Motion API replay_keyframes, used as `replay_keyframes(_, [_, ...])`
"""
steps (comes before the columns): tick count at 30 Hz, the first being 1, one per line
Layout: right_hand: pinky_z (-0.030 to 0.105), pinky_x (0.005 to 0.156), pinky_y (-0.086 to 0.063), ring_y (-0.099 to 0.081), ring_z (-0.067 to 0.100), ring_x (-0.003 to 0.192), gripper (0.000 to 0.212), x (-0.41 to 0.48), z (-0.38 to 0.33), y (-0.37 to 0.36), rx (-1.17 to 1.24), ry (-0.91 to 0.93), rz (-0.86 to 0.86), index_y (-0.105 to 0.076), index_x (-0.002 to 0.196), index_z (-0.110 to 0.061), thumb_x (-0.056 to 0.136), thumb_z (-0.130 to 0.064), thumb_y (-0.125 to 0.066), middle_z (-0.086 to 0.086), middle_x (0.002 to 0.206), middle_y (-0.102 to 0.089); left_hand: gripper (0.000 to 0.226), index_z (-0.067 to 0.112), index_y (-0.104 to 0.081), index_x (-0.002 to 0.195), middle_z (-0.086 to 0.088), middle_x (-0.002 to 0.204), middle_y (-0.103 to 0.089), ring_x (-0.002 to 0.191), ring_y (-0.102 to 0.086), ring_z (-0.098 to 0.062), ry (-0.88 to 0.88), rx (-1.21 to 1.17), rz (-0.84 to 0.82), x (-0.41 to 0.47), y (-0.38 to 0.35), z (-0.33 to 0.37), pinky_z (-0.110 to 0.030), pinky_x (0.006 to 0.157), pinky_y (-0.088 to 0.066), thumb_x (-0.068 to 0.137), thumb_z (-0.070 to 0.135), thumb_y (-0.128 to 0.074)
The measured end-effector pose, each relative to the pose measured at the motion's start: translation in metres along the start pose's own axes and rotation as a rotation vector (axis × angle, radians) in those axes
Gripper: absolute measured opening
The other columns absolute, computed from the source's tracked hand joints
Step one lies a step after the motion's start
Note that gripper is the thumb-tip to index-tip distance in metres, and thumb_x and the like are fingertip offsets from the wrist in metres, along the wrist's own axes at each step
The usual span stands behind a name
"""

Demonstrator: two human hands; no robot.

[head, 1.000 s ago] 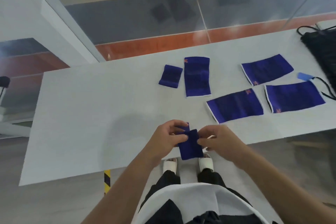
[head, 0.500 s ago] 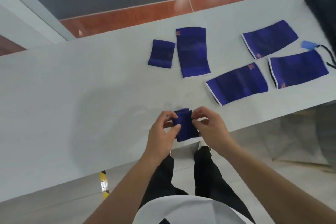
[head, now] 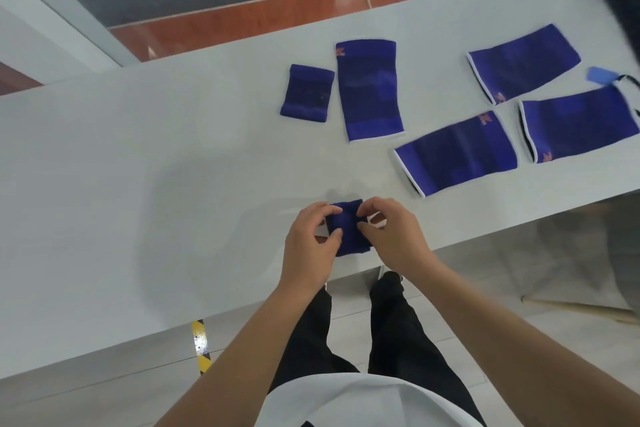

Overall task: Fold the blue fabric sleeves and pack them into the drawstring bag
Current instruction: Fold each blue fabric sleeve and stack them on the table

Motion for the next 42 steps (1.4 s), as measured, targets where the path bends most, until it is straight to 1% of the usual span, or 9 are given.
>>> replay_keyframes(5, [0.042, 0.115, -0.036, -0.042, 0.022, 0.142, 0.040, -0.009, -0.007, 0.001, -0.377, 0.399, 0.003, -0.060, 0.134, -0.020, 0.094, -0.019, -0.066, 0.001, 0.150, -0.051, 0.046, 0.023, -0.043, 0.147, -0.001, 0.158, -0.040, 0.146, -0.033, -0.023, -0.300, 0.515, 0.065, -0.004, -0.002, 0.011, -0.035, 0.117, -0.028, 0.102, 0.034, -0.048])
replay_keyframes(8, [0.054, 0.118, -0.030, -0.035, 0.027, 0.148, 0.046, -0.014, 0.005, -0.008, -0.628, 0.562, -0.014, -0.055, 0.141, -0.018, 0.097, -0.027, -0.062, 0.001, 0.154, -0.048, 0.056, 0.026, -0.021, 0.157, 0.002, 0.166, -0.023, 0.153, -0.017, -0.027, -0.346, 0.754, -0.054, -0.007, -0.012, -0.002, -0.049, 0.123, -0.017, 0.106, 0.046, -0.012])
replay_keyframes(13, [0.057, 0.118, -0.029, -0.034, 0.026, 0.148, 0.048, -0.012, 0.016, -0.019, -0.814, 0.571, -0.076, -0.050, 0.145, -0.024, 0.101, -0.040, -0.044, -0.004, 0.155, -0.046, 0.058, 0.027, -0.015, 0.159, 0.003, 0.167, -0.018, 0.153, -0.017, -0.030, -0.351, 0.852, -0.106, -0.004, -0.016, -0.027, -0.053, 0.122, -0.015, 0.106, 0.049, -0.009])
replay_keyframes(21, [0.047, 0.121, -0.016, -0.026, 0.024, 0.151, 0.046, -0.018, -0.005, -0.005, -0.664, 0.473, -0.144, -0.049, 0.144, -0.030, 0.099, -0.038, -0.055, -0.006, 0.159, -0.040, 0.060, 0.036, -0.028, 0.154, 0.007, 0.166, -0.019, 0.154, -0.011, -0.019, -0.240, 0.666, -0.210, 0.007, -0.002, -0.009, -0.044, 0.124, -0.009, 0.098, 0.057, -0.030])
replay_keyframes(25, [0.040, 0.124, -0.016, -0.018, 0.015, 0.153, 0.049, -0.024, -0.020, 0.020, -0.455, 0.315, -0.098, -0.043, 0.147, -0.036, 0.099, -0.043, -0.053, -0.011, 0.162, -0.032, 0.055, 0.030, -0.047, 0.145, 0.005, 0.153, -0.045, 0.143, -0.039, -0.017, -0.191, 0.420, -0.065, 0.047, 0.033, 0.015, -0.042, 0.119, -0.030, 0.093, 0.049, -0.053])
replay_keyframes(28, [0.041, 0.124, -0.018, -0.022, 0.015, 0.152, 0.048, -0.032, -0.021, 0.040, -0.351, 0.176, -0.032, -0.045, 0.146, -0.037, 0.099, -0.044, -0.053, -0.011, 0.161, -0.034, 0.053, 0.020, -0.051, 0.142, -0.005, 0.145, -0.054, 0.133, -0.049, -0.026, -0.096, 0.427, 0.043, 0.102, 0.053, 0.032, -0.044, 0.111, -0.038, 0.093, 0.035, -0.064])
replay_keyframes(32, [0.042, 0.123, -0.024, -0.032, 0.016, 0.147, 0.046, -0.049, -0.009, 0.062, -0.253, -0.011, 0.045, -0.049, 0.142, -0.035, 0.098, -0.042, -0.056, -0.010, 0.157, -0.040, 0.059, 0.019, -0.052, 0.140, -0.011, 0.139, -0.055, 0.126, -0.053, -0.033, 0.088, 0.509, 0.092, 0.175, 0.064, 0.048, -0.048, 0.104, -0.044, 0.089, 0.046, -0.065])
replay_keyframes(36, [0.038, 0.118, -0.033, -0.043, 0.015, 0.140, 0.041, -0.070, 0.012, 0.074, -0.178, -0.126, 0.107, -0.056, 0.137, -0.033, 0.096, -0.041, -0.059, -0.010, 0.150, -0.049, 0.065, 0.010, -0.051, 0.135, -0.015, 0.135, -0.053, 0.123, -0.051, -0.036, 0.222, 0.593, 0.118, 0.216, 0.059, 0.051, -0.048, 0.098, -0.046, 0.088, 0.053, -0.065])
replay_keyframes(42, [0.013, 0.093, -0.037, -0.055, 0.007, 0.112, 0.033, -0.097, 0.031, 0.078, -0.075, -0.197, 0.188, -0.063, 0.127, -0.029, 0.094, -0.032, -0.066, -0.008, 0.140, -0.056, 0.062, 0.007, -0.047, 0.136, -0.014, 0.141, -0.039, 0.125, -0.048, -0.036, 0.383, 0.511, 0.134, 0.234, 0.049, 0.057, -0.043, 0.099, -0.046, 0.084, 0.022, -0.077])
Point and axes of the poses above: each hand's wrist, its own x-axis towards the middle knuckle, its own y-axis out of the back of the hand, z = x × y, the point moved 6 cm from there along x, towards the middle knuckle
